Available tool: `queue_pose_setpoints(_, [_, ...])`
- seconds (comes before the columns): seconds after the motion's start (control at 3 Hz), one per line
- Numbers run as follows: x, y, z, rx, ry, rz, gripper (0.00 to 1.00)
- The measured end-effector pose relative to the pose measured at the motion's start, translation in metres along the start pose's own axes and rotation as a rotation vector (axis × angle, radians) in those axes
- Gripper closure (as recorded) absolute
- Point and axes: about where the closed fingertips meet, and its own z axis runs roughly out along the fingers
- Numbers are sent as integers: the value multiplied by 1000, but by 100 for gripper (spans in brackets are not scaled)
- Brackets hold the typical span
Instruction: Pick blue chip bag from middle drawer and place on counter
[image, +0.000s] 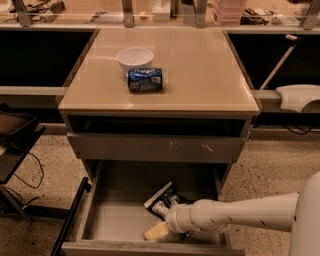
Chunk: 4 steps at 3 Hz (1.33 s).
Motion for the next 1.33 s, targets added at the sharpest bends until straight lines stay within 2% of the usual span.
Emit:
queue_pose_setpoints(0.33, [9,-3,13,8,38,23,0])
queue_pose_setpoints(0.67, [6,-2,11,8,38,23,0])
queue_pose_setpoints(1.0, [6,-2,11,8,38,23,19])
queue_pose_setpoints(1.33, [6,-2,11,8,38,23,42])
